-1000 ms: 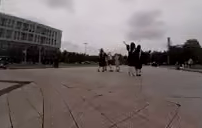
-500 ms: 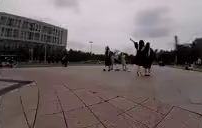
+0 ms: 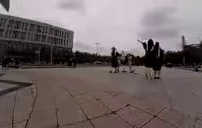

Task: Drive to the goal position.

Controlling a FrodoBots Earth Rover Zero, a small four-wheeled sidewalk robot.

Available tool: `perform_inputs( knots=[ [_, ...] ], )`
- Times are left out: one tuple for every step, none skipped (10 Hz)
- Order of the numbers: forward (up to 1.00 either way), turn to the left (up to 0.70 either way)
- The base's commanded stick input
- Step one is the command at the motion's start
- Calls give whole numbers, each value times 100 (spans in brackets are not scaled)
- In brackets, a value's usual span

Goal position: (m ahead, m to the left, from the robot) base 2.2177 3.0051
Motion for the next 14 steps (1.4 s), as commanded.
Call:
perform_inputs(
  knots=[
    [70,15],
    [70,15],
    [70,15],
    [70,15],
    [70,15],
    [70,15],
    [70,15],
    [70,15],
    [70,15],
    [70,15],
    [70,15],
    [70,15],
    [70,15],
    [70,15]
  ],
)
